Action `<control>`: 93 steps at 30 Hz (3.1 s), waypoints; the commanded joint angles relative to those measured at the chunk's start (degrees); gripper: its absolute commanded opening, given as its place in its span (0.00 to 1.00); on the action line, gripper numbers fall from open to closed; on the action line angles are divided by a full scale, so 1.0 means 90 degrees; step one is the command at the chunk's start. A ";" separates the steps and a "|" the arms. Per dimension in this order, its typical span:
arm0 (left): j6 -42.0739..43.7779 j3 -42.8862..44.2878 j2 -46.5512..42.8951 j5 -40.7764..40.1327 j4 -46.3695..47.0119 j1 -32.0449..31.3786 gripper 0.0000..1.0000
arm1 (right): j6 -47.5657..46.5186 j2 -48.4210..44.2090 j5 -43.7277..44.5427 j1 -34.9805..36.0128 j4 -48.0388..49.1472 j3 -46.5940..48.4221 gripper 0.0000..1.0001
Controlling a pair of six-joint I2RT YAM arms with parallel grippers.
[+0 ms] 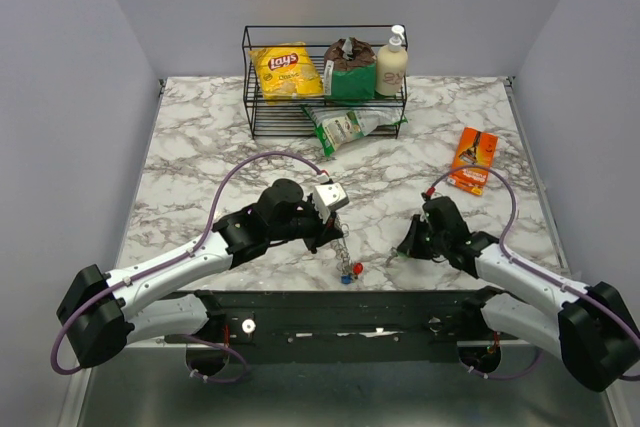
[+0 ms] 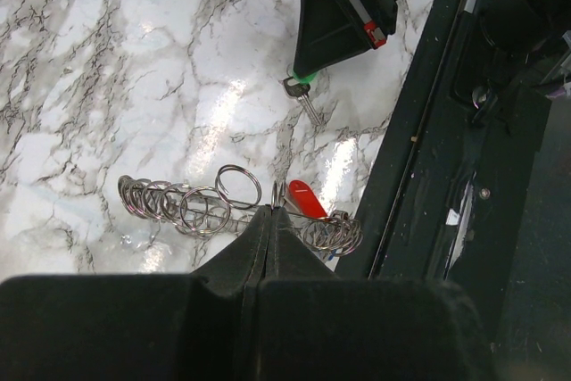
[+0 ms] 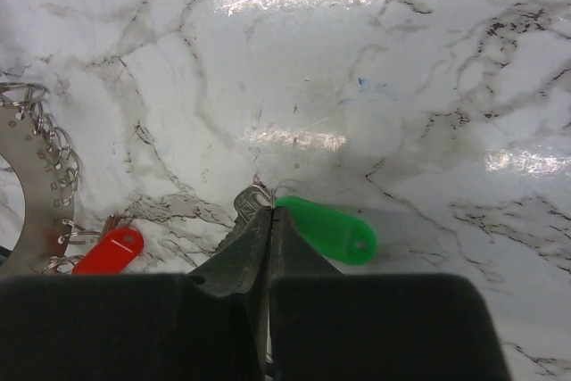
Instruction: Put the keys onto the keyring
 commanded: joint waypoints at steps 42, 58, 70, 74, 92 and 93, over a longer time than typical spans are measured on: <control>0.0242 0.1038 -0.0778 -0.0681 -0.1134 -0.0039 0.00 | -0.2486 -0.1639 -0.4027 -0.0037 0.1140 0.1084 0.01; 0.0379 0.0980 -0.0954 -0.0729 -0.1076 -0.0088 0.00 | -0.2565 -0.1708 -0.5077 -0.0038 0.1366 0.1221 0.01; 0.0408 0.1048 -0.0758 -0.0622 -0.1164 -0.0137 0.00 | -0.2790 -0.1123 -0.5204 -0.0008 0.1659 0.1708 0.01; 0.0427 0.1048 -0.0739 -0.0622 -0.1194 -0.0137 0.00 | -0.2936 -0.0839 -0.5223 0.0128 0.1639 0.2011 0.01; 0.0457 0.1028 -0.0827 -0.0651 -0.1174 -0.0146 0.00 | -0.3738 -0.0057 -0.5087 0.0724 0.0907 0.2686 0.01; 0.0466 0.1038 -0.0817 -0.0642 -0.1184 -0.0146 0.00 | -0.3728 -0.0058 -0.5067 0.0724 0.0907 0.2696 0.01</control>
